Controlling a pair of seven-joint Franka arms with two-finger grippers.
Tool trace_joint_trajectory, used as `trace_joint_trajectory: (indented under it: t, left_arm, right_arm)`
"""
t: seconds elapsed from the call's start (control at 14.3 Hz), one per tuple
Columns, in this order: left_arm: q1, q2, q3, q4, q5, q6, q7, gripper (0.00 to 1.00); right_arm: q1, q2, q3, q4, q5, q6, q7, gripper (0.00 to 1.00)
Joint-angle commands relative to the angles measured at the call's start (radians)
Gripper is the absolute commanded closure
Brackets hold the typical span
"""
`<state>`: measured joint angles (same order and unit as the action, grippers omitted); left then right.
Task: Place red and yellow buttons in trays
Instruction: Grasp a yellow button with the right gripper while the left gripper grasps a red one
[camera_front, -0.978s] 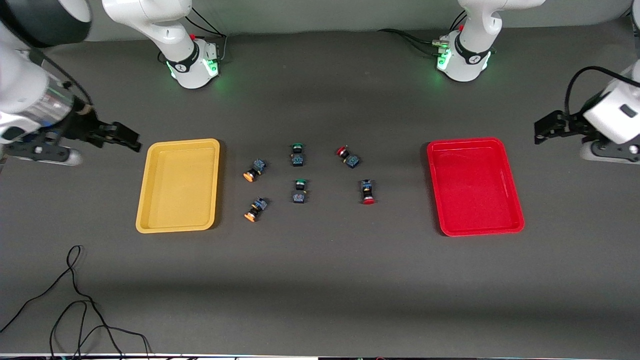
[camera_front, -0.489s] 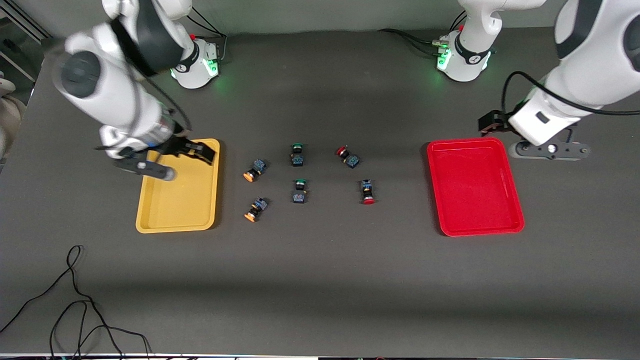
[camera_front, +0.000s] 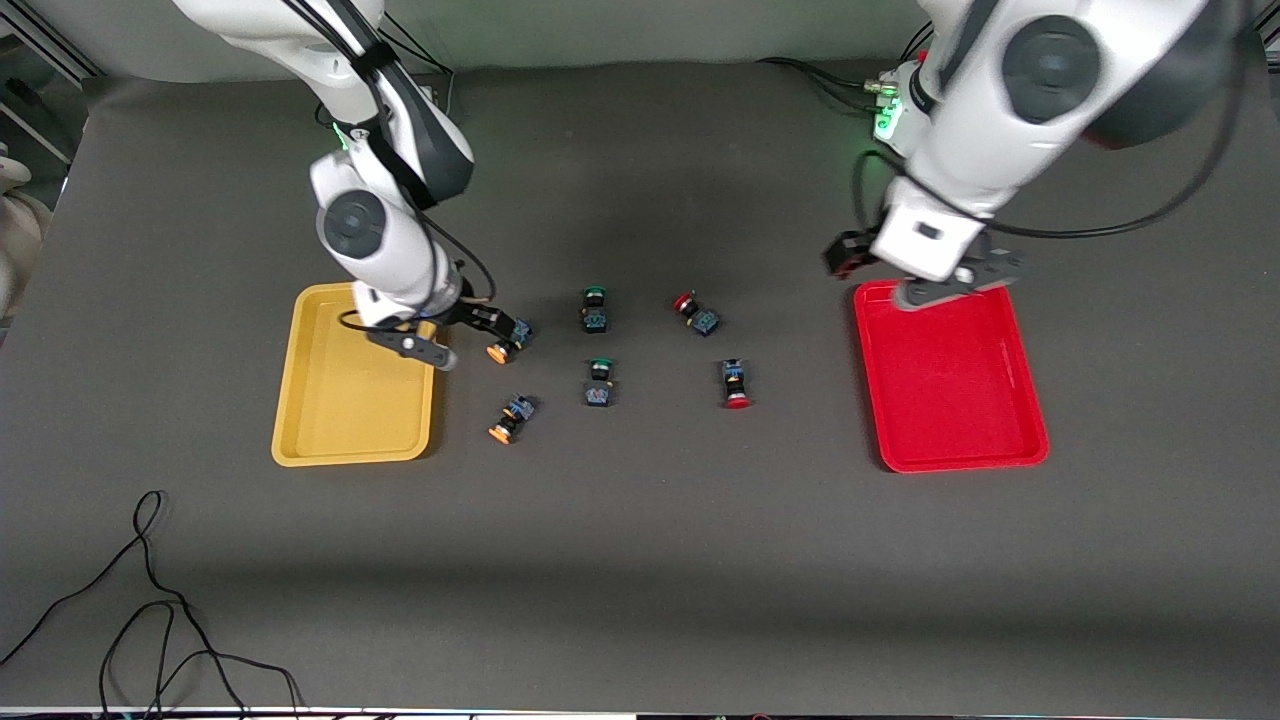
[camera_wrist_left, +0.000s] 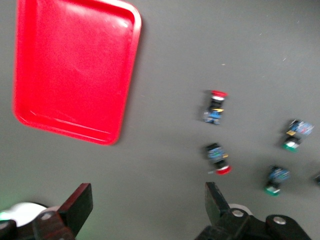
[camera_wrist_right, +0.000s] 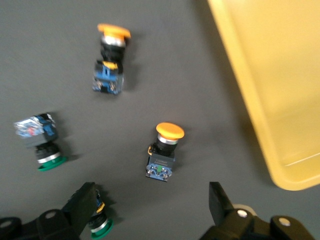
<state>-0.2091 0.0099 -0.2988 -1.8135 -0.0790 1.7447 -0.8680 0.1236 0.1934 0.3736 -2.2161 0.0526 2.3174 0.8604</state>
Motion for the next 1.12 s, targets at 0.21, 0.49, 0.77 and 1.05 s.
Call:
trace_joint_trajectory:
  t: [0.21,0.49,0.77,1.05]
  left_arm:
    - [-0.17,0.056,0.01,-0.01,-0.024,0.11,-0.444,0.0]
    - [-0.24,0.149,0.01,-0.024,-0.018,0.199,-0.532,0.0]
    - [-0.285,0.216,0.012,-0.142,0.019,0.387,-0.556,0.0]
    - [-0.297,0.29,0.013,-0.24,0.051,0.573,-0.559,0.0]
  right_arm:
    - [0.007,0.129,0.001,-0.022,-0.013,0.134,0.035,0.0]
    - [0.005,0.207,-0.005,-0.03,-0.013,0.207,0.035,0.0]
    - [0.005,0.236,-0.007,-0.033,-0.013,0.226,0.035,0.0]
    - [0.004,0.239,-0.016,-0.039,-0.022,0.237,0.034,0.36]
